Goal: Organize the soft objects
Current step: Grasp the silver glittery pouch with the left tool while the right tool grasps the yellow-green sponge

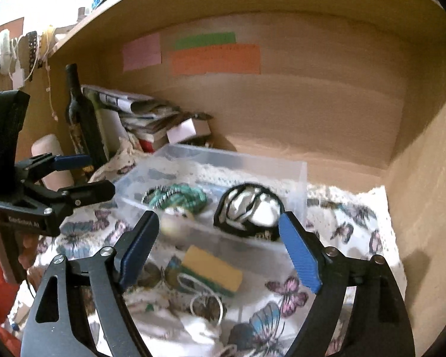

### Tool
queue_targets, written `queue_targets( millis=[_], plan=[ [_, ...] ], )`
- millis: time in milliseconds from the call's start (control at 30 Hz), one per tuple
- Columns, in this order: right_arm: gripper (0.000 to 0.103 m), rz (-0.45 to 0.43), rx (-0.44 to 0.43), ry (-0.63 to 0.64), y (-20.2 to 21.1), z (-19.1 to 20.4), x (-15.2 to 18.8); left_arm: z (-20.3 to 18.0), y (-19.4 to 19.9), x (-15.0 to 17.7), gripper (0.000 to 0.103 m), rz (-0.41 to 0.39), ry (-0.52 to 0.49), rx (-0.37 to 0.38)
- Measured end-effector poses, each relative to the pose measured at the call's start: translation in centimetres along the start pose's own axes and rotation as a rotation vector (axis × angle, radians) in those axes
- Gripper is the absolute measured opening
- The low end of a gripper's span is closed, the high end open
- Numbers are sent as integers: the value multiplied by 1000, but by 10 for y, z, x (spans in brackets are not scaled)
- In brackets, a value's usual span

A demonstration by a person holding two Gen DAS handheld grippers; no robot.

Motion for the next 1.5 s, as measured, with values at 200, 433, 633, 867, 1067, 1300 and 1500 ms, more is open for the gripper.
queue_targets(
  millis=[200,433,633,867,1067,1300,1500],
  plan=[
    [81,74,6,-33,-12,-10,24,0,-15,29,102,99,18,20],
    [81,118,0,-111,-26,-24,33,-7,-31,58,102,198,-1,43],
    [81,172,-41,-122,-42,-21,36,-15,-40,73,103,231,-14,67],
    [66,226,-60,-103,-57,-17,41,-8,-47,80,91,235,50,120],
    [47,224,-73,-110,-56,-17,42,-20,-42,82,59,230,24,203],
    [39,172,-59,-88,-39,-13,38,-19,-31,80,40,206,24,167],
    [31,121,-66,-76,-21,-9,31,-16,-9,70,35,147,20,135]
  ],
)
Point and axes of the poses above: each gripper's, at about its wrist camera, not at the fingertips, and y roughly against the way its jaws point, z to its left, x to its underside, the point moved 2 cm from there along -y, roughly the way its jaws point, and after that the axes turned 8 degrees about -y, right-handed, at the moved point
